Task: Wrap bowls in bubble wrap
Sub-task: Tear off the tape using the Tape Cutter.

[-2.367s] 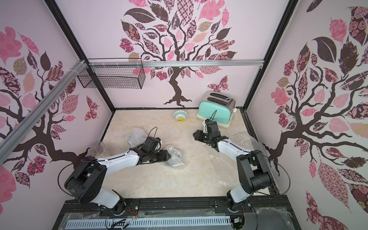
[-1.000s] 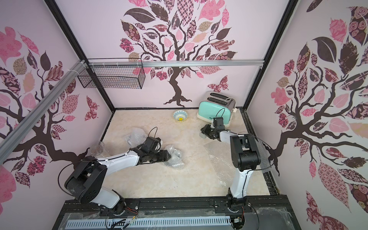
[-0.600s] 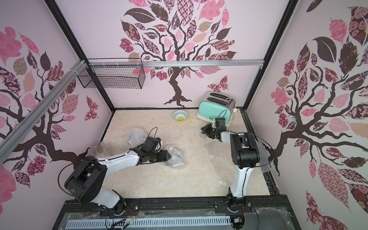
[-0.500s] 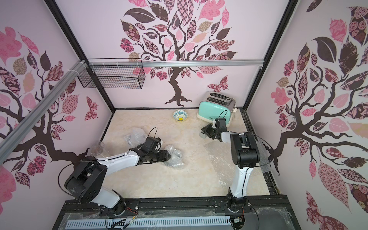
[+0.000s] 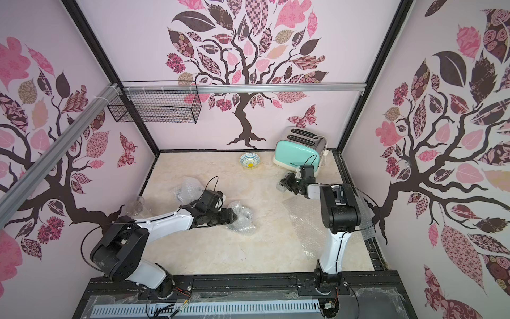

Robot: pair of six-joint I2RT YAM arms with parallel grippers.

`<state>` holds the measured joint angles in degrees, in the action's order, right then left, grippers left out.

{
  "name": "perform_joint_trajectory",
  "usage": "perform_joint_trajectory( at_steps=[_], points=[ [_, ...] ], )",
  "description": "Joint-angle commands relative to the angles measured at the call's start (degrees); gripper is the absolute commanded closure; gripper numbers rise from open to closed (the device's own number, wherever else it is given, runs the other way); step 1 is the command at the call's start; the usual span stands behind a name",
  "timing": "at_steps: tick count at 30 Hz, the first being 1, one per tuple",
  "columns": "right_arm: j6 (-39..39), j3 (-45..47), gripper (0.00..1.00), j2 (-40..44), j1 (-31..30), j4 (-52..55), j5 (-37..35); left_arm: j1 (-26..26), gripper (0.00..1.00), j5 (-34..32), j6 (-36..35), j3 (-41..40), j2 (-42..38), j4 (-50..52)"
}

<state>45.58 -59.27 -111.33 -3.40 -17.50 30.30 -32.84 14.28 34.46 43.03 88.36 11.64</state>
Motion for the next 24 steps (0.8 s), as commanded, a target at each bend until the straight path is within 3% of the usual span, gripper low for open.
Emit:
perform_joint_trajectory(
  at_steps=[1, 6, 13, 24],
  points=[
    [0.9, 0.4, 0.91, 0.1, -0.2, -1.2, 2.3, 0.2, 0.24, 0.2, -0.9, -0.6, 1.0, 0.4],
    [1.4, 1.0, 1.00, 1.2, 0.0, -2.5, 2.7, 0.2, 0.24, 0.2, -0.9, -0.6, 0.9, 0.4],
    [5.4, 4.2, 1.00, 6.4, 0.0, -8.6, 4.9, 0.2, 0.24, 0.3, -0.9, -0.5, 1.0, 0.5],
    [5.8, 5.9, 1.00, 10.3, -1.0, -5.3, 5.6, 0.1, 0.24, 0.3, -0.9, -0.8, 0.7, 0.5]
  ],
)
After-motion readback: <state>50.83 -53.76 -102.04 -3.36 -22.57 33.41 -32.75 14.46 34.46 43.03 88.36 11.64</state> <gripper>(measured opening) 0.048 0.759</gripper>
